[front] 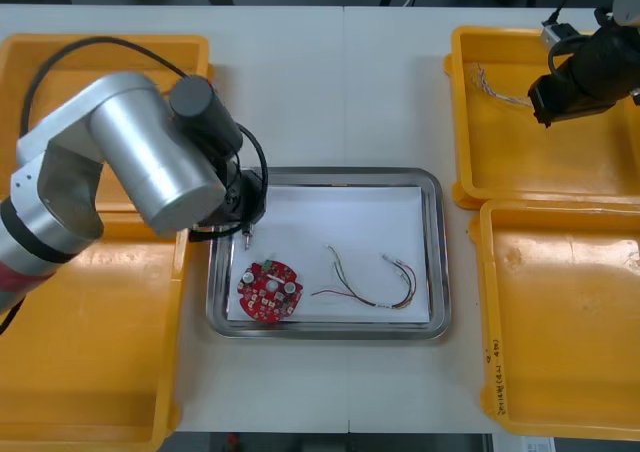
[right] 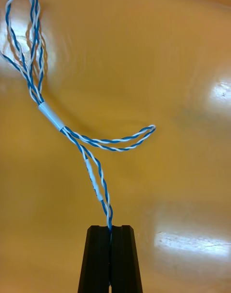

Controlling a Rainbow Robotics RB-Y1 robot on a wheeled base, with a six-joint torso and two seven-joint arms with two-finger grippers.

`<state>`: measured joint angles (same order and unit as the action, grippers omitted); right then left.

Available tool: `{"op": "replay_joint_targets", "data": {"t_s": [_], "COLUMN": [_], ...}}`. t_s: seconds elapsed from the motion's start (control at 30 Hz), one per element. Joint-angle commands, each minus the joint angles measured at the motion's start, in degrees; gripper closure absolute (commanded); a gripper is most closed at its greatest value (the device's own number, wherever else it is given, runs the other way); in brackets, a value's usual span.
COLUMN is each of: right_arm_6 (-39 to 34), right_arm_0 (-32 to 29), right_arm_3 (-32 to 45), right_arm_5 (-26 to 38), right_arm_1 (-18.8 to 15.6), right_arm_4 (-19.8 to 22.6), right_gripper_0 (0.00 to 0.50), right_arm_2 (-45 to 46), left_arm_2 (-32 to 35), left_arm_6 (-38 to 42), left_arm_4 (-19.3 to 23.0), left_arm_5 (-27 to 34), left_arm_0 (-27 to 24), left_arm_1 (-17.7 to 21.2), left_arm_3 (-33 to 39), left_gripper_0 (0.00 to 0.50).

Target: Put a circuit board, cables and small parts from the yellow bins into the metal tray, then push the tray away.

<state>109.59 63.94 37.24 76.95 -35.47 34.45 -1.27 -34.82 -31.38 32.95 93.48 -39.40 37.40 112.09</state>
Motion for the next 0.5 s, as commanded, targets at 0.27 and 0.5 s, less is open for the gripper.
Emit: {"op": "replay_joint_targets", "data": {"t_s": [0.27, 0.5], "right_arm_6": [4.0, 4.3], "right_arm_0": [-7.2, -9.4], "right_arm_3": [9.2, 11.7], "right_arm_5": [3.8, 5.5], "right_arm_1": [-8.0, -9.6], "right_arm_4": [6.9, 8.6], "right_gripper_0": [0.500, 0.500], "right_arm_2": [-0.8, -0.8], "left_arm_2": [16.6, 24.2], "left_arm_6": [-10.7, -19.4], "left_arm_4": [12.7, 20.0], "left_arm_5": [12.6, 16.5], "left_arm_0": [-2.9, -2.9], "left_arm_1": [5.8, 10.3], "left_arm_3": [6.7, 5.6], "left_gripper_0": [0.000, 0.000]}}
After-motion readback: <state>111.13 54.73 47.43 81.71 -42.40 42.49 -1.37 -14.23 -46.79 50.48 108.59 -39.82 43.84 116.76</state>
